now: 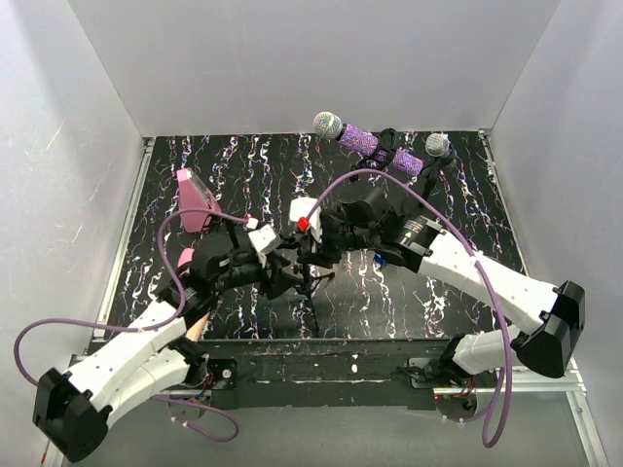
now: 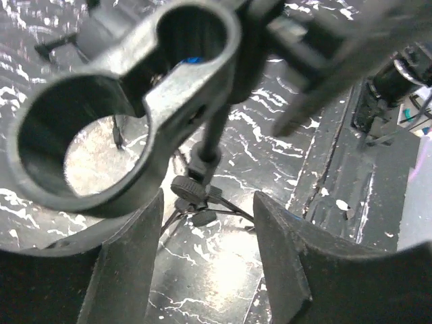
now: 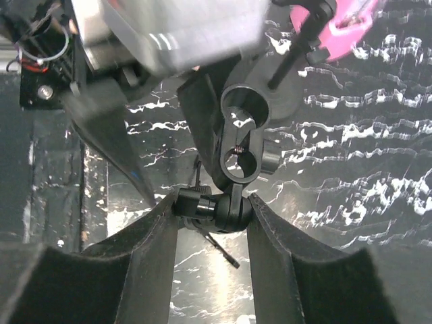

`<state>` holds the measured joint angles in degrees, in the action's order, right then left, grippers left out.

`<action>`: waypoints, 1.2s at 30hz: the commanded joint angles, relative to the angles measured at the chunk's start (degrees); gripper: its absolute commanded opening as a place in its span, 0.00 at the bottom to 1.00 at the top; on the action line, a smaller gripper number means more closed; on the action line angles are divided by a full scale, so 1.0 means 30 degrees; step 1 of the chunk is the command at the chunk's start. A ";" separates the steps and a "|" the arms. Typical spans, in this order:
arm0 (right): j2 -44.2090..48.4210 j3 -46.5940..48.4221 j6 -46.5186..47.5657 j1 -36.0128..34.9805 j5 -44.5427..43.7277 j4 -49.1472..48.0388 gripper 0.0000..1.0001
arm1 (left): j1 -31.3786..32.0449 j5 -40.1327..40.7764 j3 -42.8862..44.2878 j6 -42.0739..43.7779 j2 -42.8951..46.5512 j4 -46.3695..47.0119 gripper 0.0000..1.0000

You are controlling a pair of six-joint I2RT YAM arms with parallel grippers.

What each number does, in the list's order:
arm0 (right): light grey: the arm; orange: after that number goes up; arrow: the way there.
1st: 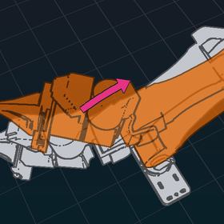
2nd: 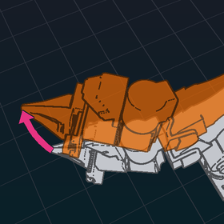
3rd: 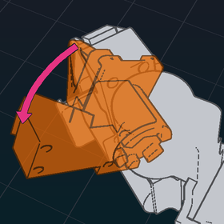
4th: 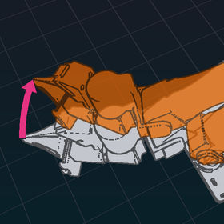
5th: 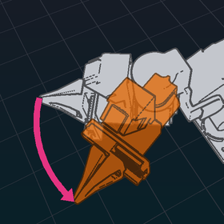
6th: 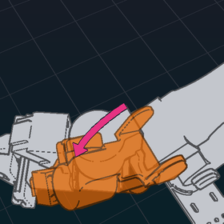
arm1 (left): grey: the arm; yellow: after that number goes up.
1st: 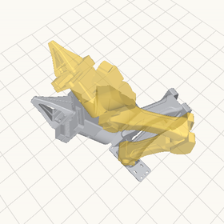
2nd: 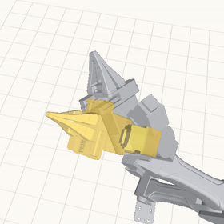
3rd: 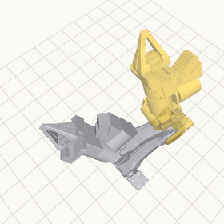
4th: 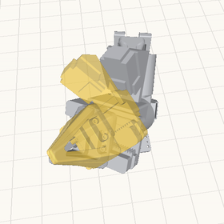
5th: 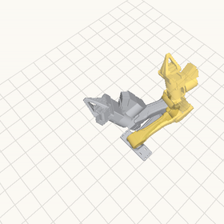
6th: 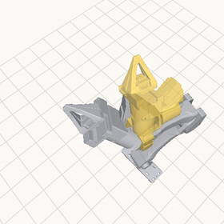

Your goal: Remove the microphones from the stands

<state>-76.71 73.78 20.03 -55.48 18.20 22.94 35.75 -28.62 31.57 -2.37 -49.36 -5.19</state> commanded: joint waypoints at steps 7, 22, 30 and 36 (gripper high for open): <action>0.1898 -0.2444 0.9753 0.0623 0.6970 -0.0207 0.29 | 0.0008 -0.4288 -0.1969 0.9194 0.2279 0.0263 0.60; 0.1633 -0.2297 0.9233 0.0799 0.6095 -0.1258 0.28 | 0.0008 -0.1418 -0.2291 0.7647 0.1713 0.2847 0.52; 0.1517 -0.2269 0.8880 0.0799 0.5537 -0.1289 0.28 | 0.0008 -0.1125 -0.2146 0.7499 0.3505 0.0558 0.49; 0.1107 -0.1947 0.8588 0.0799 0.5419 -0.1405 0.28 | 0.0008 -0.2146 -0.1853 0.7557 0.2599 0.0560 0.44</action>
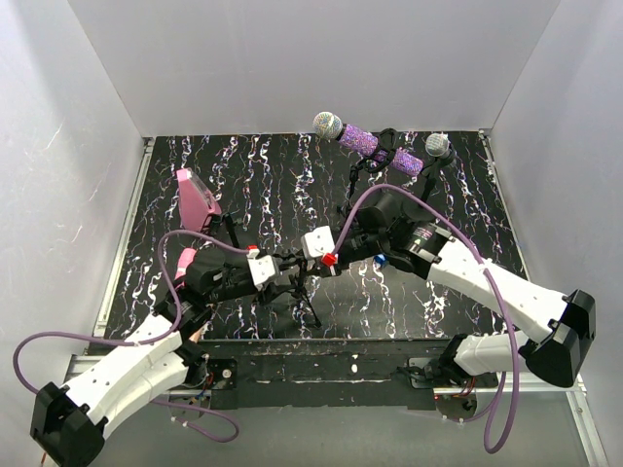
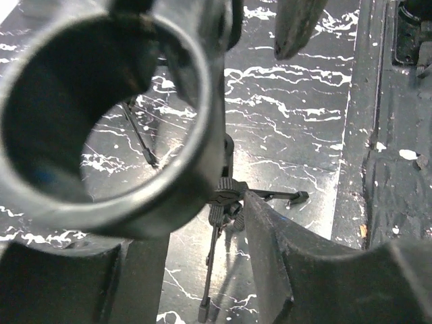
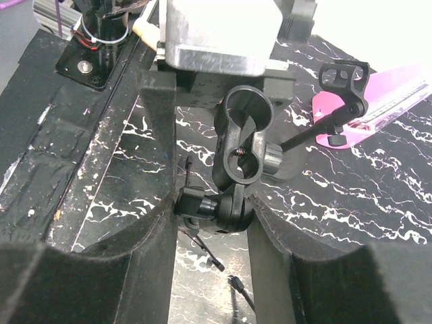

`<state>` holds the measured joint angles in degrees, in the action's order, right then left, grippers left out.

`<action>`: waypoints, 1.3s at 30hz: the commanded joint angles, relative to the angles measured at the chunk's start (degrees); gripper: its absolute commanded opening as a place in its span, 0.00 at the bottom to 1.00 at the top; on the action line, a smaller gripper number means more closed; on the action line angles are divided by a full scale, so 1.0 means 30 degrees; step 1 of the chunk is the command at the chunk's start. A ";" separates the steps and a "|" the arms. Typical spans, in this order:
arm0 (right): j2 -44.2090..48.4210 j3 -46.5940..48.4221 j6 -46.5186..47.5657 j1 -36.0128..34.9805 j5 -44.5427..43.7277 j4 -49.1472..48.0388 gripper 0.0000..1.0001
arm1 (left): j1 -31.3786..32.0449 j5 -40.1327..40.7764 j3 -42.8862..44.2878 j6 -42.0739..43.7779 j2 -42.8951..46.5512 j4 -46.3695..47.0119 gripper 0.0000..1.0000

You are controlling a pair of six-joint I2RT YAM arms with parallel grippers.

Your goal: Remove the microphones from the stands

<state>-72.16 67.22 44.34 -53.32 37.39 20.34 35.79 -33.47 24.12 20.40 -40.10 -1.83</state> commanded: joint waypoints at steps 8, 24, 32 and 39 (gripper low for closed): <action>-0.0614 0.0357 0.0250 0.0078 -0.1241 -0.0539 0.28 | -0.0006 -0.0708 0.0749 -0.1204 -0.0843 0.0256 0.29; -0.0878 0.0415 -0.0306 0.0078 -0.1593 -0.0744 0.28 | -0.0006 -0.0180 0.1042 -0.2640 -0.1428 0.0491 0.19; 0.0203 -0.0519 -0.0483 0.0429 -0.2441 -0.1415 0.27 | -0.0123 -0.0439 0.2329 -0.6356 -0.2308 -0.0737 0.00; 0.1932 -0.2572 0.0573 0.0459 -0.2735 -0.2853 0.26 | -0.1555 -0.2665 0.3882 -1.0429 -0.3477 -0.1501 0.00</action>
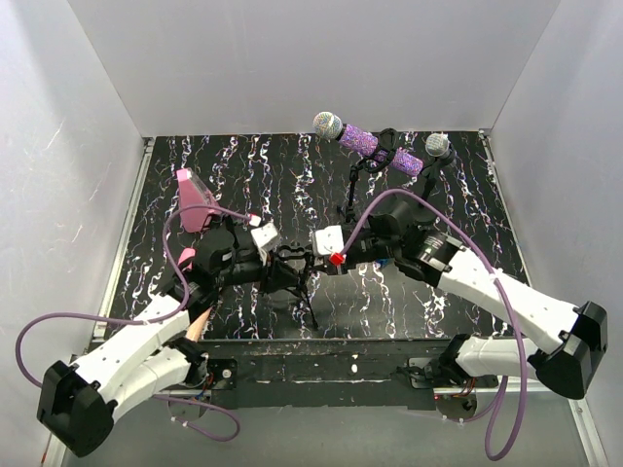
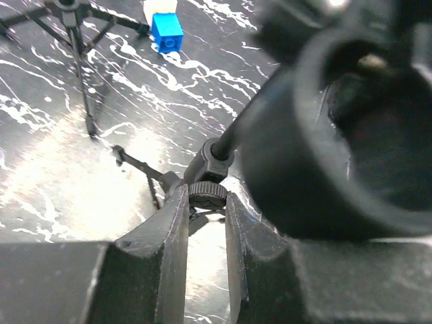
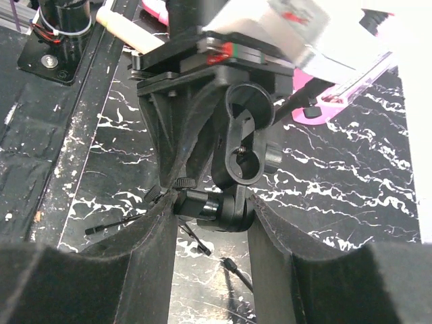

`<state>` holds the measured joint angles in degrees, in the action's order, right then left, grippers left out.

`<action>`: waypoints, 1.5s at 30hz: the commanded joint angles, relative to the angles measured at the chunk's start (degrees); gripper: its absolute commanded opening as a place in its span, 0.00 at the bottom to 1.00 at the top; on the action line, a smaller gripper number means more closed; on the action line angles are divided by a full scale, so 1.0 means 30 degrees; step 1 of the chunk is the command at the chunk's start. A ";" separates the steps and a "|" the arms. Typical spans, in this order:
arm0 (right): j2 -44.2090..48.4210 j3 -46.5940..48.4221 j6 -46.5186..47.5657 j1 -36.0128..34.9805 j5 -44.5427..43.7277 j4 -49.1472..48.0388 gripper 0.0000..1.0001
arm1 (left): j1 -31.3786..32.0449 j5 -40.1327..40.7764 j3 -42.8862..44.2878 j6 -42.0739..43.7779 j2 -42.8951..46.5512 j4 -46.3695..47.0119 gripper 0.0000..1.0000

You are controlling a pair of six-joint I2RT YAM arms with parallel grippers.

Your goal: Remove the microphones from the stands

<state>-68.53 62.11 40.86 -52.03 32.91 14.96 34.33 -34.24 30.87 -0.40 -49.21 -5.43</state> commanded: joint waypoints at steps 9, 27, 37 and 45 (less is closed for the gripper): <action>0.1604 -0.1806 0.1848 0.0029 -0.1476 -0.1911 0.25 | -0.3737 -0.7597 0.2862 -0.8356 -0.4421 0.1662 0.00; 0.1926 -0.2187 0.1995 -0.0029 -0.1388 -0.2613 0.25 | -0.4616 -1.6241 0.9018 -1.9827 -1.5646 -0.1923 0.02; 0.1106 -0.1513 -0.0024 0.0117 -0.2003 -0.2760 0.24 | -0.5405 -1.4692 1.2321 -1.8503 -1.6320 -0.5889 0.63; -0.0181 -0.0577 -0.2895 0.1521 -0.1771 -0.2615 0.25 | -0.6987 -1.0624 1.7828 -1.1154 -1.6292 -1.2362 0.75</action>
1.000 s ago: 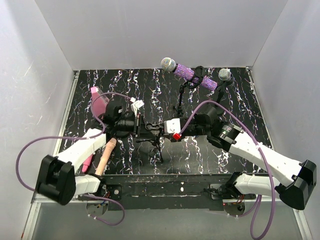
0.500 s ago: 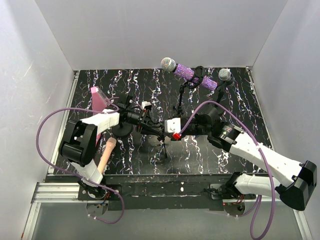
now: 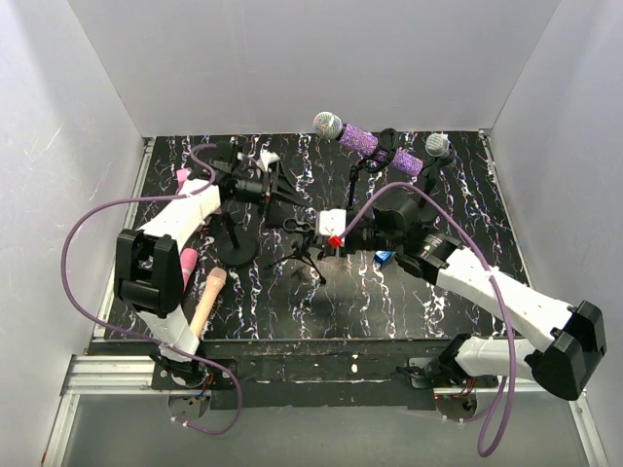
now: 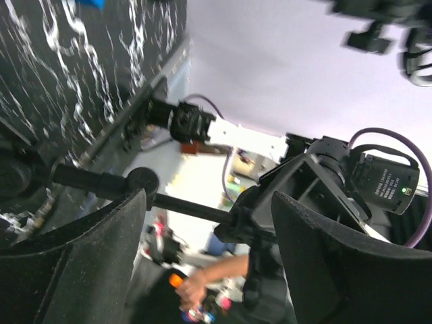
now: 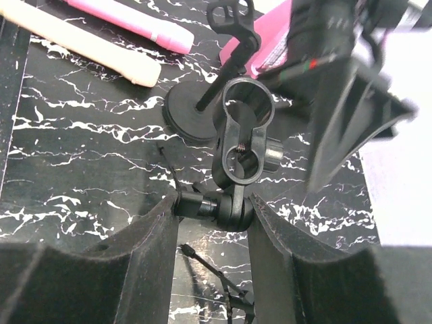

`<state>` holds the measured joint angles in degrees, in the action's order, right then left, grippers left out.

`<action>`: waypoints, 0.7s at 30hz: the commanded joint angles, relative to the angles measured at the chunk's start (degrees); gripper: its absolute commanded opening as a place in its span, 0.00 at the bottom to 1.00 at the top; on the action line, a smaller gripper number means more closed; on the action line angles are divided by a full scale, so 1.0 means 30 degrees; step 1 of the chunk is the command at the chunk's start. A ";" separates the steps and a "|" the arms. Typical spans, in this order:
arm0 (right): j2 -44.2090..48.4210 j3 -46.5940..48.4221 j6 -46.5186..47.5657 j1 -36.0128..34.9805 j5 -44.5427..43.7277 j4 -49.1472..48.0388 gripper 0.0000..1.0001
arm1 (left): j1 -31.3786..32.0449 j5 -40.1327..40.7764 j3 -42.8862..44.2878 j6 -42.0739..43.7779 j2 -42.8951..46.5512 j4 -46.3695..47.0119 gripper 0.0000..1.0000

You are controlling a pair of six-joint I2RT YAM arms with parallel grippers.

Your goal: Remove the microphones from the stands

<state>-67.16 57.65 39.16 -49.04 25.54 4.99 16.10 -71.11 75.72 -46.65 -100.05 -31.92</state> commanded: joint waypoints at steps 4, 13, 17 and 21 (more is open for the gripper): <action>-0.1724 0.1847 -0.3615 0.1080 0.1096 0.1353 0.25 | -0.1410 0.3017 0.4580 0.7165 0.0684 -0.5557 0.75; -0.3657 0.4627 -0.3533 0.0674 0.0894 0.3779 0.21 | -0.1967 0.5098 0.4876 0.8929 0.3288 -0.4625 0.75; -0.4595 0.6065 -0.2711 -0.0469 -0.0747 0.5773 0.21 | -0.2318 0.6181 0.4730 0.8872 0.4665 -0.3804 0.76; -0.5094 0.6244 -0.2711 -0.1231 -0.2386 0.6450 0.21 | -0.2757 0.8873 0.4642 0.8724 0.6363 -0.3306 0.80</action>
<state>-81.47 74.67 30.94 -50.68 23.55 17.04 9.19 -52.34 89.08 -21.65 -87.24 -44.51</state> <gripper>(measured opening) 0.476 0.784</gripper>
